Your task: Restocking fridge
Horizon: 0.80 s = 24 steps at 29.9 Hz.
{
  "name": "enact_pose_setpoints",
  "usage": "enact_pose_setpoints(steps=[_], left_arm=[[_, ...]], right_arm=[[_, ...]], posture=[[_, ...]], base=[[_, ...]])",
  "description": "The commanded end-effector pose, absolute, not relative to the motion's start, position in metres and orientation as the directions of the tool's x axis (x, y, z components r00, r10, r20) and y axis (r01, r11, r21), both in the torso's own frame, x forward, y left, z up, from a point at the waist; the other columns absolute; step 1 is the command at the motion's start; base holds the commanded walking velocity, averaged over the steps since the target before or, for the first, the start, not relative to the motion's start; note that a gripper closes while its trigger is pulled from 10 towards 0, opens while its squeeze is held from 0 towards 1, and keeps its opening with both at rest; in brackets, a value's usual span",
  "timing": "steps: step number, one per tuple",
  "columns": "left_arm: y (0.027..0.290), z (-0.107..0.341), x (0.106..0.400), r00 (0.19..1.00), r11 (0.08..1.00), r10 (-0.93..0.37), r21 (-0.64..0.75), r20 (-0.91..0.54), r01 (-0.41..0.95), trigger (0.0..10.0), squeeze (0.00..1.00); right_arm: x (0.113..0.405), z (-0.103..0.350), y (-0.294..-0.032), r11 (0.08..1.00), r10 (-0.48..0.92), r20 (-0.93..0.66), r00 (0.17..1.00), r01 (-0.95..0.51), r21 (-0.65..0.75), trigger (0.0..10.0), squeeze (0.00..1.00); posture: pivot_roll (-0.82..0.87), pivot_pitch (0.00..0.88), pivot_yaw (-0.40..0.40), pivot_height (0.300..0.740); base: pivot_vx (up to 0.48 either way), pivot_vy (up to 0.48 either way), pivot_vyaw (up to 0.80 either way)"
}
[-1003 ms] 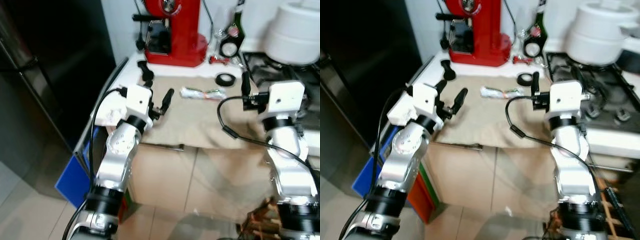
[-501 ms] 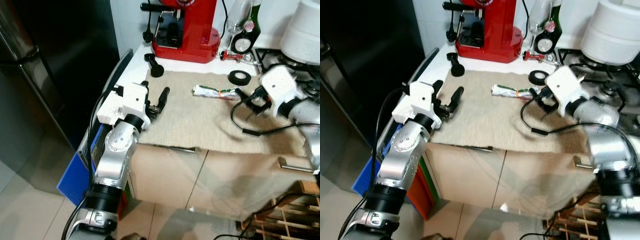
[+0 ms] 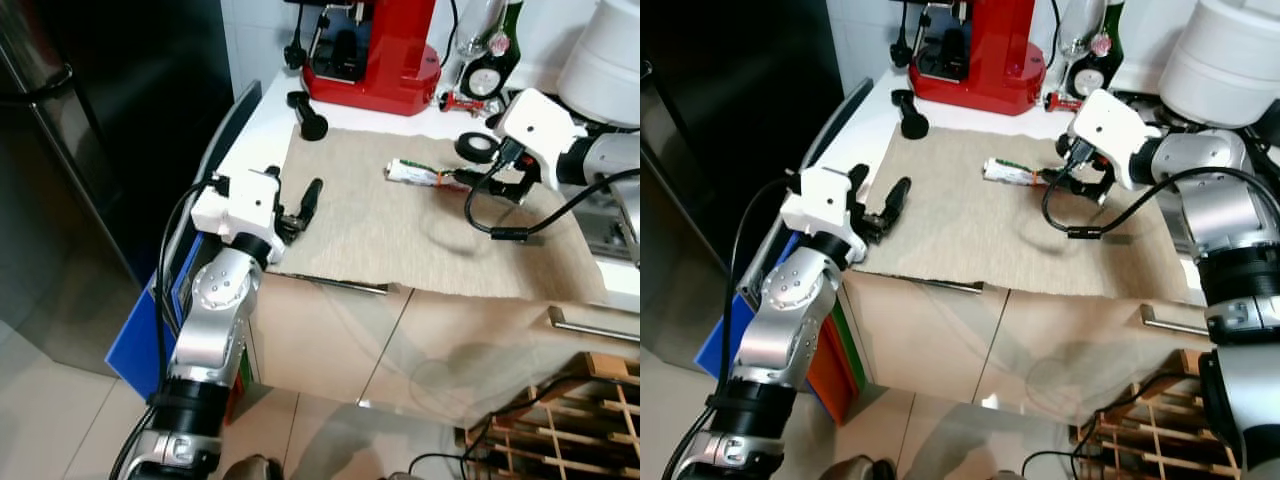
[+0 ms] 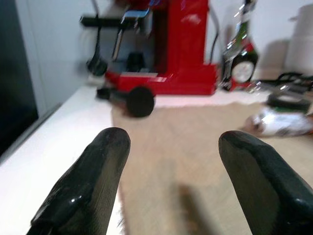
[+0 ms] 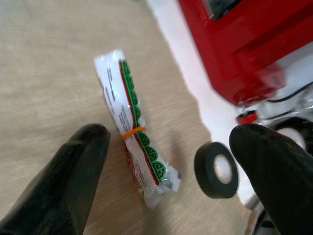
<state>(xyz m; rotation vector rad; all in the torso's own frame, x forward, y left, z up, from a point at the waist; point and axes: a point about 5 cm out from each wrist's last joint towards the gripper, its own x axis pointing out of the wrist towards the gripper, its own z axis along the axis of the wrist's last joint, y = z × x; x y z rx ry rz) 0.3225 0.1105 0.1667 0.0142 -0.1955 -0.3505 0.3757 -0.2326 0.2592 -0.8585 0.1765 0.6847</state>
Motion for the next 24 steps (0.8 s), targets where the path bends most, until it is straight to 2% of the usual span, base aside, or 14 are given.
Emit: enact_pose_setpoints(steps=[1, 17, 24], left_arm=[[0.111, 0.172, 0.320, 0.920, 0.941, -0.337, 0.047, 0.200, 0.334, 10.0, 0.00], [0.120, 0.173, 0.314, 0.936, 0.955, -0.296, 0.052, 0.191, 0.291, 10.0, 0.00], [0.121, 0.175, 0.316, 0.941, 0.961, -0.275, 0.047, 0.195, 0.271, 10.0, 0.00]], right_arm=[[0.381, 0.258, -0.228, 0.407, 0.486, -0.449, 0.750, -0.648, -0.643, 10.0, 0.00], [0.397, 0.254, -0.201, 0.280, 0.483, -0.591, 0.646, -0.753, -0.595, 10.0, 0.00], [0.399, 0.241, -0.200, 0.290, 0.442, -0.628, 0.640, -0.765, -0.575, 10.0, 0.00]], posture=[[0.03, 0.154, -0.040, 0.740], [0.07, 0.170, -0.074, 0.740], [0.08, 0.166, -0.102, 0.740]], base=[[0.000, 0.000, 0.00], [0.000, 0.000, 0.00], [0.000, 0.000, 0.00]])
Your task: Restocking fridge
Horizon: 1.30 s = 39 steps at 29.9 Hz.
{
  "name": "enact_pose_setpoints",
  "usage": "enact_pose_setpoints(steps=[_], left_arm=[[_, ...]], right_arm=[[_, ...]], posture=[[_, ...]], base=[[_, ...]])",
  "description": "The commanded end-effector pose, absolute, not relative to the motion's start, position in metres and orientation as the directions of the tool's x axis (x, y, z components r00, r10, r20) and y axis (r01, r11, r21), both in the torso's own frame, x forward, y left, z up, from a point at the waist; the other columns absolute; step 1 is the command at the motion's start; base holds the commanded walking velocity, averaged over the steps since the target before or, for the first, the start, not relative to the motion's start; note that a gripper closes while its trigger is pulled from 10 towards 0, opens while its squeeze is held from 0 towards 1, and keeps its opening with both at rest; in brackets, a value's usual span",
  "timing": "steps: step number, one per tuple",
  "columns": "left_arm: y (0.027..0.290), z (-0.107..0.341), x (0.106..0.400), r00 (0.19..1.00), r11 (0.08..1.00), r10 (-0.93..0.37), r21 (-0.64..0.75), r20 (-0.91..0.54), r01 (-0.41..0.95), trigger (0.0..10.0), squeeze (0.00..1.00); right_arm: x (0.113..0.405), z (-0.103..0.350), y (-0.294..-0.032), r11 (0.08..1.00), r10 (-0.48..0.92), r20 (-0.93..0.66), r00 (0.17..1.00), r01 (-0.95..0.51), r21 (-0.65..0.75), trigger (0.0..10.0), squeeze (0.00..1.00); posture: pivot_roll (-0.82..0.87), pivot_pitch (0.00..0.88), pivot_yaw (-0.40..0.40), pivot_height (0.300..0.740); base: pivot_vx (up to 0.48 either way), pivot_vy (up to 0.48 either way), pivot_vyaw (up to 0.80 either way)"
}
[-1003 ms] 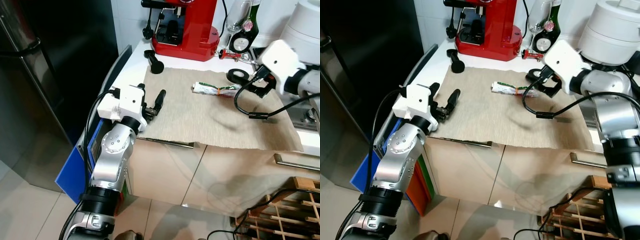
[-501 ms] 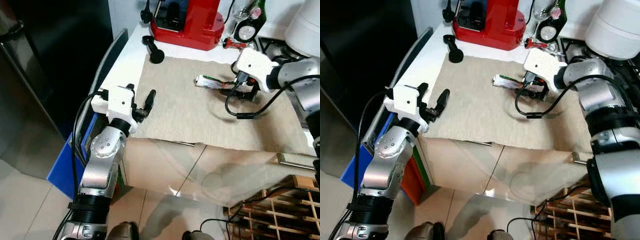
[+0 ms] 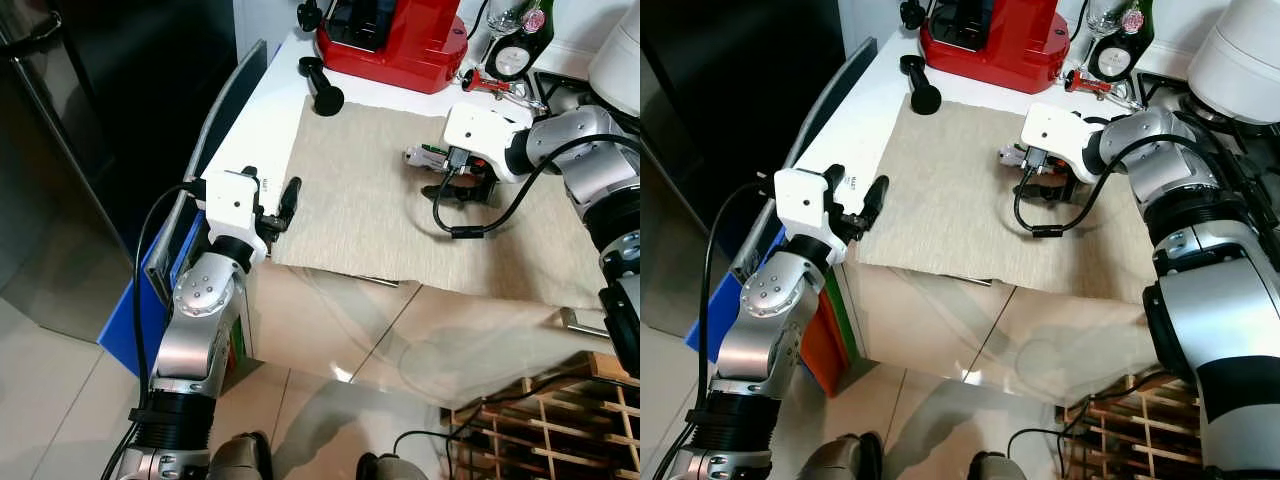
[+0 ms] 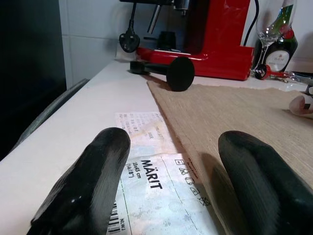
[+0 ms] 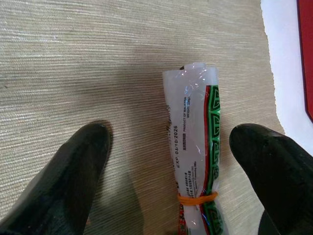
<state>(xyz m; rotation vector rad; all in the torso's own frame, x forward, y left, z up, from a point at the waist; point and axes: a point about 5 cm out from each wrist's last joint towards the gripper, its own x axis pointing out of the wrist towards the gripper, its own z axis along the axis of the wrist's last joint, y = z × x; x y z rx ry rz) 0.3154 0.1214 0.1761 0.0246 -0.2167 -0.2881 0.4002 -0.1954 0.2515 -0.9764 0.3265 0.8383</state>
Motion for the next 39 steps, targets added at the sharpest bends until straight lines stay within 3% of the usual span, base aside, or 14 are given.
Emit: enact_pose_setpoints(steps=[1, 2, 3, 4, 8, 11, 15, 19, 32, 36, 39], left_arm=[[0.121, 0.175, 0.316, 0.943, 0.962, -0.272, 0.046, 0.193, 0.268, 10.0, 0.00], [0.121, 0.174, 0.315, 0.944, 0.963, -0.269, 0.044, 0.192, 0.266, 10.0, 0.00], [0.121, 0.174, 0.315, 0.944, 0.963, -0.269, 0.044, 0.192, 0.266, 10.0, 0.00], [0.122, 0.174, 0.315, 0.944, 0.963, -0.268, 0.043, 0.191, 0.265, 10.0, 0.00], [0.122, 0.174, 0.315, 0.945, 0.964, -0.267, 0.042, 0.188, 0.264, 10.0, 0.00], [0.121, 0.173, 0.316, 0.946, 0.962, -0.272, 0.032, 0.175, 0.270, 10.0, 0.00], [0.121, 0.173, 0.318, 0.947, 0.962, -0.272, 0.023, 0.171, 0.272, 10.0, 0.00], [0.119, 0.173, 0.319, 0.947, 0.962, -0.273, 0.021, 0.170, 0.274, 10.0, 0.00], [0.118, 0.176, 0.325, 0.944, 0.960, -0.279, 0.031, 0.173, 0.278, 10.0, 0.00], [0.117, 0.177, 0.326, 0.944, 0.960, -0.280, 0.032, 0.177, 0.278, 10.0, 0.00], [0.117, 0.178, 0.327, 0.941, 0.958, -0.287, 0.040, 0.181, 0.284, 10.0, 0.00]], right_arm=[[0.400, 0.240, -0.201, 0.298, 0.431, -0.630, 0.647, -0.760, -0.577, 10.0, 0.00], [0.400, 0.238, -0.203, 0.309, 0.418, -0.623, 0.661, -0.748, -0.587, 7.8, 0.00], [0.400, 0.238, -0.203, 0.309, 0.418, -0.623, 0.661, -0.748, -0.587, 7.8, 0.00], [0.401, 0.238, -0.204, 0.336, 0.408, -0.610, 0.680, -0.733, -0.592, 0.0, 0.00], [0.403, 0.236, -0.206, 0.376, 0.383, -0.585, 0.715, -0.699, -0.608, 0.0, 0.00], [0.401, 0.223, -0.221, 0.494, 0.293, -0.624, 0.724, -0.674, -0.550, 0.0, 0.00], [0.400, 0.220, -0.224, 0.592, 0.317, -0.631, 0.708, -0.668, -0.451, 0.0, 0.00], [0.397, 0.217, -0.219, 0.602, 0.393, -0.641, 0.659, -0.712, -0.363, 0.0, 0.00], [0.401, 0.229, -0.207, 0.620, 0.463, -0.583, 0.668, -0.714, -0.325, 0.0, 0.00], [0.403, 0.235, -0.206, 0.654, 0.489, -0.538, 0.686, -0.697, -0.294, 0.0, 0.00], [0.412, 0.266, -0.201, 0.785, 0.496, -0.302, 0.814, -0.569, -0.245, 0.0, 0.00]], posture=[[0.09, 0.168, -0.105, 0.740], [0.09, 0.167, -0.106, 0.740], [0.09, 0.167, -0.106, 0.740], [0.09, 0.167, -0.106, 0.740], [0.09, 0.165, -0.111, 0.740], [0.10, 0.157, -0.111, 0.740], [0.10, 0.154, -0.112, 0.740], [0.09, 0.151, -0.109, 0.740], [0.09, 0.127, -0.103, 0.740], [0.09, 0.123, -0.101, 0.740], [0.08, 0.123, -0.094, 0.740]], base=[[0.000, 0.000, 0.00], [0.000, 0.000, 0.00], [0.000, 0.000, 0.00], [0.000, 0.000, 0.00], [0.000, 0.000, 0.00], [0.000, 0.000, 0.00], [0.000, 0.000, 0.00], [0.000, 0.000, 0.00], [0.000, 0.000, 0.00], [0.000, 0.000, 0.00], [0.000, 0.000, 0.00]])
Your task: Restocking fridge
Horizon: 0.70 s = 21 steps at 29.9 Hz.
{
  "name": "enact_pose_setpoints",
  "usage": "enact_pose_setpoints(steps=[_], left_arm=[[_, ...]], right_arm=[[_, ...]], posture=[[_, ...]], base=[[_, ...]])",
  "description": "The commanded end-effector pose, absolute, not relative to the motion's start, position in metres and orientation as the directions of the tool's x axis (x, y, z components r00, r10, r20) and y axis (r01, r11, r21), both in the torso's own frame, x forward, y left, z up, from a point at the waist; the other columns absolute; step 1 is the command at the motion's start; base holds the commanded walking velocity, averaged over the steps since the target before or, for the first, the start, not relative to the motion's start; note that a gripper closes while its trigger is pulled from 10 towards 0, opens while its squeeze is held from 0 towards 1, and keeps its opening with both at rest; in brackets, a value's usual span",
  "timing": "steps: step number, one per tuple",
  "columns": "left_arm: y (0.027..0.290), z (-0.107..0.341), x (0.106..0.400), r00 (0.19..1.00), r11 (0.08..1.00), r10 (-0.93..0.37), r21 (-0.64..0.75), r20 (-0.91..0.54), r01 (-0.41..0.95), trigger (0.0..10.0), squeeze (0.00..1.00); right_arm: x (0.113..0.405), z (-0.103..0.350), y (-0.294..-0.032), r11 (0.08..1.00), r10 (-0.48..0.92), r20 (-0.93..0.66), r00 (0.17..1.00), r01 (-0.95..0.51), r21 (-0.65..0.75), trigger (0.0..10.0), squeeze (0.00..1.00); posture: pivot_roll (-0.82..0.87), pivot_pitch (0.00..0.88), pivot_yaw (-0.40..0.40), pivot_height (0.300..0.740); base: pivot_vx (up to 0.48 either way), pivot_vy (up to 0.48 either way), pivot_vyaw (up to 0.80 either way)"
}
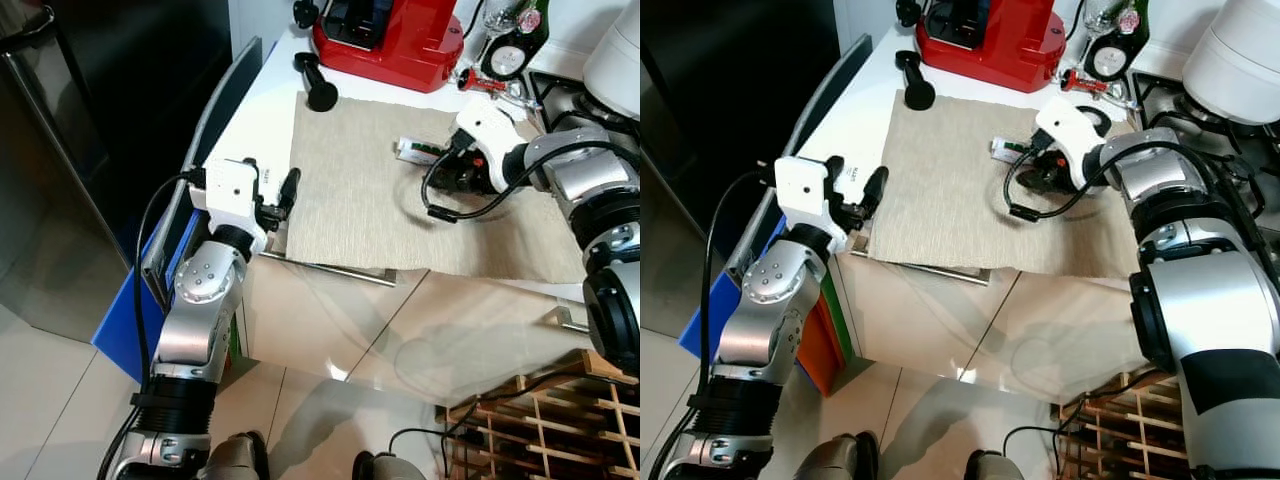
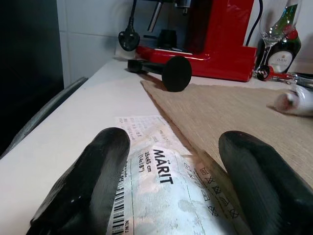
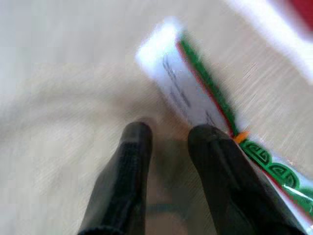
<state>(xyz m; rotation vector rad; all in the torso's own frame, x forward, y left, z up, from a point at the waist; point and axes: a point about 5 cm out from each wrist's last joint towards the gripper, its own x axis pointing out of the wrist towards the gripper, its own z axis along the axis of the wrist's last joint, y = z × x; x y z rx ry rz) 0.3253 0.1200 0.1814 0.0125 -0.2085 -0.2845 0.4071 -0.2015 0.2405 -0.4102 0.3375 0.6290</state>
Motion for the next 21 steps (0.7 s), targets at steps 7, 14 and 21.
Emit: enact_pose_setpoints(steps=[7, 14, 21], left_arm=[[0.116, 0.178, 0.328, 0.940, 0.957, -0.289, 0.040, 0.182, 0.287, 10.0, 0.00], [0.116, 0.178, 0.329, 0.938, 0.956, -0.292, 0.041, 0.184, 0.290, 10.0, 0.00], [0.114, 0.177, 0.332, 0.937, 0.954, -0.300, 0.053, 0.176, 0.295, 10.0, 0.00]], right_arm=[[0.413, 0.280, -0.200, 0.811, 0.519, -0.192, 0.833, -0.551, -0.197, 0.0, 0.00], [0.414, 0.293, -0.196, 0.817, 0.531, -0.097, 0.841, -0.540, -0.204, 0.0, 0.00], [0.415, 0.275, -0.221, 0.689, 0.246, -0.254, 0.935, -0.353, -0.633, 10.0, 1.00]], posture=[[0.08, 0.120, -0.091, 0.740], [0.08, 0.117, -0.082, 0.740], [0.07, 0.109, -0.079, 0.740]], base=[[0.000, 0.000, 0.00], [0.000, 0.000, 0.00], [0.000, 0.000, 0.00]])
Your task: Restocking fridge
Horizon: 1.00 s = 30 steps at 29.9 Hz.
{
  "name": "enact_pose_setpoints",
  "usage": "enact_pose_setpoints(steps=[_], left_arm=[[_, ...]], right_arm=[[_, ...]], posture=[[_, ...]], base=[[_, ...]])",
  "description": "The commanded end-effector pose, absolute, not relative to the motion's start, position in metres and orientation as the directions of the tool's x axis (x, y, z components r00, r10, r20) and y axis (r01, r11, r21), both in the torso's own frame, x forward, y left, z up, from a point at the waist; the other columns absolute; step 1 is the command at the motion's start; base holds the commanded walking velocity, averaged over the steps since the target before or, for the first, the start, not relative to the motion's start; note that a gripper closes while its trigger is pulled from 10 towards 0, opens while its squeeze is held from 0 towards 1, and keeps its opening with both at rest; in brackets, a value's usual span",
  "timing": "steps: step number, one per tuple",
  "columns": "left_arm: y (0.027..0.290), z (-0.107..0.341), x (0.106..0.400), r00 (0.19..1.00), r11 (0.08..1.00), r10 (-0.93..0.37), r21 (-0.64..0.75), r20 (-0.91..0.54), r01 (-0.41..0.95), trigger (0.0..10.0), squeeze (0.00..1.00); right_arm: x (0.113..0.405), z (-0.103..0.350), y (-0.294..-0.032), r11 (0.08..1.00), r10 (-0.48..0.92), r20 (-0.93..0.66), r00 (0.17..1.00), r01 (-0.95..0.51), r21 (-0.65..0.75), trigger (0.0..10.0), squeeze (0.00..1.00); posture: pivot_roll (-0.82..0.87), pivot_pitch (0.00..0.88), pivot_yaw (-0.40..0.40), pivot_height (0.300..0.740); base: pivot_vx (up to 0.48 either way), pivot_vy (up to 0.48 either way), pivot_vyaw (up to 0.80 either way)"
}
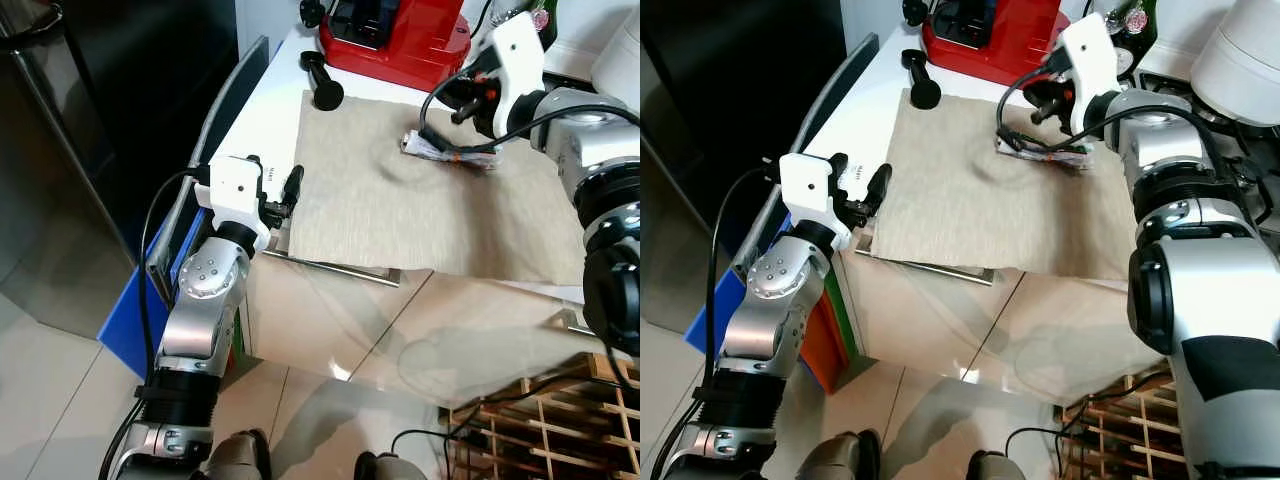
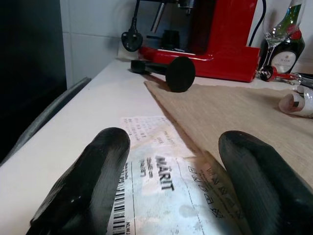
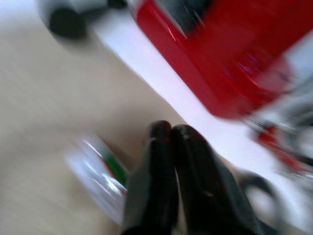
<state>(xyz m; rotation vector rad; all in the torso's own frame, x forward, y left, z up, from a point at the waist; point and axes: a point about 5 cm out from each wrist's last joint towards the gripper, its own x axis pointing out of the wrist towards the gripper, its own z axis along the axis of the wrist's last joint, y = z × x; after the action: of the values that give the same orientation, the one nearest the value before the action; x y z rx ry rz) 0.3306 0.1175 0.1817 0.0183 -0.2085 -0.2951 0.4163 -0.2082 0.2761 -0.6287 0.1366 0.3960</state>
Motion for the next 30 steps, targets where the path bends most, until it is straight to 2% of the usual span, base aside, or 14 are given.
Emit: enact_pose_setpoints(steps=[1, 2, 6, 8, 13, 16, 30], left_arm=[[0.114, 0.177, 0.332, 0.938, 0.954, -0.300, 0.052, 0.177, 0.295, 10.0, 0.00], [0.113, 0.178, 0.332, 0.936, 0.953, -0.301, 0.047, 0.180, 0.298, 10.0, 0.00], [0.112, 0.178, 0.331, 0.936, 0.953, -0.302, 0.044, 0.182, 0.299, 10.0, 0.00], [0.111, 0.176, 0.330, 0.935, 0.952, -0.305, 0.041, 0.179, 0.303, 10.0, 0.00], [0.110, 0.176, 0.331, 0.934, 0.951, -0.309, 0.040, 0.178, 0.307, 10.0, 0.00], [0.109, 0.176, 0.331, 0.933, 0.950, -0.313, 0.042, 0.180, 0.310, 10.0, 0.00], [0.108, 0.176, 0.331, 0.934, 0.952, -0.306, 0.037, 0.186, 0.305, 10.0, 0.00]], right_arm=[[0.414, 0.273, -0.224, 0.646, 0.220, -0.268, 0.938, -0.346, -0.681, 10.0, 1.00], [0.413, 0.267, -0.227, 0.590, 0.199, -0.317, 0.927, -0.372, -0.716, 10.0, 1.00], [0.411, 0.263, -0.225, 0.574, 0.234, -0.366, 0.901, -0.432, -0.696, 10.0, 1.00], [0.410, 0.260, -0.223, 0.537, 0.276, -0.423, 0.863, -0.503, -0.677, 10.0, 1.00], [0.409, 0.260, -0.224, 0.513, 0.266, -0.469, 0.842, -0.536, -0.671, 10.0, 1.00], [0.406, 0.259, -0.225, 0.483, 0.287, -0.526, 0.800, -0.595, -0.642, 10.0, 1.00], [0.409, 0.282, -0.220, 0.477, 0.304, -0.482, 0.822, -0.569, -0.669, 10.0, 1.00]], posture=[[0.07, 0.109, -0.080, 0.740], [0.07, 0.109, -0.083, 0.740], [0.07, 0.110, -0.083, 0.740], [0.07, 0.108, -0.082, 0.740], [0.07, 0.105, -0.076, 0.740], [0.07, 0.103, -0.080, 0.740], [0.07, 0.101, -0.088, 0.740]], base=[[0.000, 0.000, 0.00], [0.000, 0.000, 0.00], [0.000, 0.000, 0.00], [0.000, 0.000, 0.00], [0.000, 0.000, 0.00], [0.000, 0.000, 0.00], [0.000, 0.000, 0.00]])
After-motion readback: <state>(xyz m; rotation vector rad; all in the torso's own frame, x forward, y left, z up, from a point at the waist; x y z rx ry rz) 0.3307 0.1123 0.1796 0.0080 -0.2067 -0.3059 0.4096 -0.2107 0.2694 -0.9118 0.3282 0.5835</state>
